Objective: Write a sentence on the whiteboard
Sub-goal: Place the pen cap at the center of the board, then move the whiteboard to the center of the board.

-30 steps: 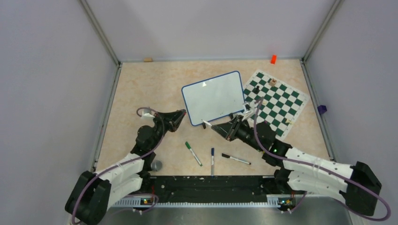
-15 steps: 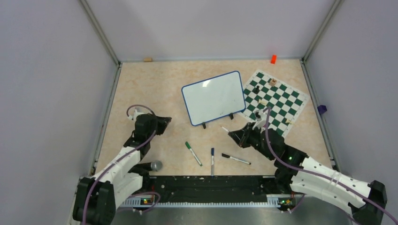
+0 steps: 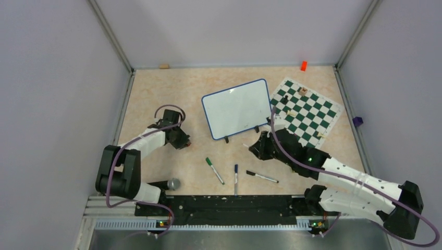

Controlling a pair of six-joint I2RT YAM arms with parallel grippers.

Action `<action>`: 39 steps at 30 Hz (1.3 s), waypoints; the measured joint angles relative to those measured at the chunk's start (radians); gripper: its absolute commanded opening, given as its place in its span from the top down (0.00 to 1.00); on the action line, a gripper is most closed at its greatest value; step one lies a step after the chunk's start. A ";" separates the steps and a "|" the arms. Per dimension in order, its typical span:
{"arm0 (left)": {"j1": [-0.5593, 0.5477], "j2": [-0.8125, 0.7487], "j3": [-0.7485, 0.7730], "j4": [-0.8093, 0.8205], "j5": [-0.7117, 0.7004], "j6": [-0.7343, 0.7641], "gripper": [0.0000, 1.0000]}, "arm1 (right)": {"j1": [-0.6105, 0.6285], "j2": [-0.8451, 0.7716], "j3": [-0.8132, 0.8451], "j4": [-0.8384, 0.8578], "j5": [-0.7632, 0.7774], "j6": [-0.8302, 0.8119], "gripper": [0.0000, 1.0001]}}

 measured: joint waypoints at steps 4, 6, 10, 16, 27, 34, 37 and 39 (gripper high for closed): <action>0.002 0.021 0.004 -0.033 0.023 0.037 0.97 | 0.000 0.042 0.067 -0.075 -0.014 0.079 1.00; 0.003 0.027 0.013 -0.047 0.030 0.052 0.91 | 0.000 0.079 0.091 -0.120 -0.017 0.119 1.00; 0.004 0.028 0.019 -0.065 0.036 0.074 0.39 | 0.000 0.168 0.122 -0.205 -0.009 0.163 1.00; 0.010 -0.010 0.023 -0.091 0.051 0.115 0.19 | -0.020 0.183 0.123 -0.247 -0.030 0.209 1.00; 0.014 -0.287 -0.058 -0.046 0.224 0.270 0.01 | -0.145 0.174 0.128 -0.252 -0.100 0.105 1.00; 0.014 -0.422 -0.186 0.158 0.425 0.307 0.01 | -0.145 -0.033 0.114 -0.186 -0.080 -0.042 1.00; 0.014 -0.451 -0.261 0.284 0.489 0.289 0.01 | -0.145 -0.123 0.101 -0.169 -0.019 -0.059 1.00; 0.014 -0.457 -0.294 0.365 0.523 0.286 0.01 | -0.149 -0.158 0.101 -0.176 0.050 -0.063 1.00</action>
